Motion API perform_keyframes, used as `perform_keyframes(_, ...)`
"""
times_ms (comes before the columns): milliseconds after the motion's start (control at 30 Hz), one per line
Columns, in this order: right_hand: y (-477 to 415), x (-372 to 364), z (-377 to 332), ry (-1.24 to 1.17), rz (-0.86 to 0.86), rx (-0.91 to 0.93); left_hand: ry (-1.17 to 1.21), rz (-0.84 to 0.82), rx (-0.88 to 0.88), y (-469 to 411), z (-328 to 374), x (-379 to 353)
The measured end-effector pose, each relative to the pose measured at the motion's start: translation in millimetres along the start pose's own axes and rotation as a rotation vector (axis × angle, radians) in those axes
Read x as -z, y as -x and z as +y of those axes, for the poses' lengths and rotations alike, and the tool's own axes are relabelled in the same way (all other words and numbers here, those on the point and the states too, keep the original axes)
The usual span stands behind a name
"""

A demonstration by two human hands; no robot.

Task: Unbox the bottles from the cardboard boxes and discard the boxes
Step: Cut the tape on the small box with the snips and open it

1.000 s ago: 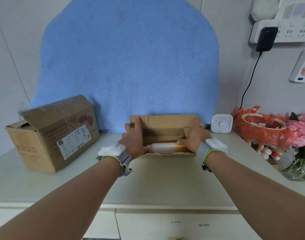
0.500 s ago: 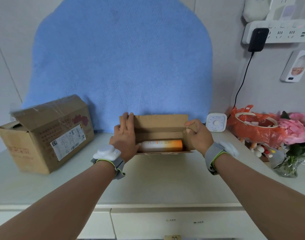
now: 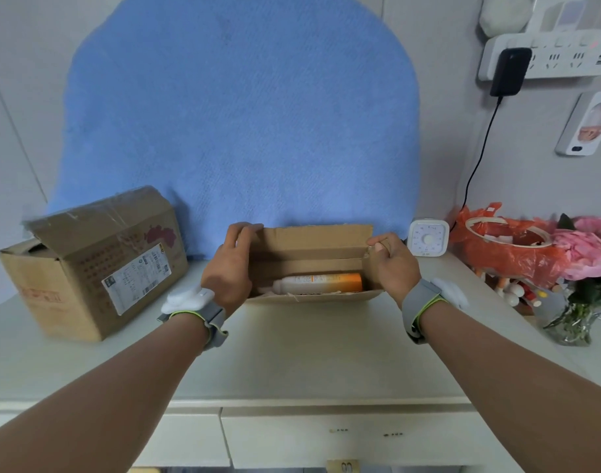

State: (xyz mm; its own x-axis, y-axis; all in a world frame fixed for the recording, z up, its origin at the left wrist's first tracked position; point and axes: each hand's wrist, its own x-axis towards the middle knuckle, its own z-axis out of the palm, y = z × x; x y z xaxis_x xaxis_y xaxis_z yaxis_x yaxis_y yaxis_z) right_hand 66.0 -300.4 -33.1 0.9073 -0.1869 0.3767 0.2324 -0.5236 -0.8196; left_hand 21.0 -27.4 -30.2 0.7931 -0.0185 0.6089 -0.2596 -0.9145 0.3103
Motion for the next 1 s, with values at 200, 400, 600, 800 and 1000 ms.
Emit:
perform_keyframes(200,7.5,2.3,-0.3,-0.110,0.029,-0.072,-0.056,0.077,-0.010,13.4,2.1,-9.8)
perform_keyframes(400,6.3,8.6,-0.3,-0.101,-0.054,-0.103,-0.202,0.105,0.043,4.4,-4.3,-12.4)
perform_keyframes(600,13.9,14.1,-4.1,0.188,0.285,0.250,-0.182,0.123,0.042,-0.2,2.7,-8.2)
perform_keyframes(800,32.6,2.7,-7.1,0.402,-0.352,0.476,-0.135,0.085,0.087,-4.2,9.3,-3.0)
perform_keyframes(1000,23.8,-16.6,-28.7,0.760,-0.560,0.447,-0.110,0.040,0.075,-4.8,13.4,6.1)
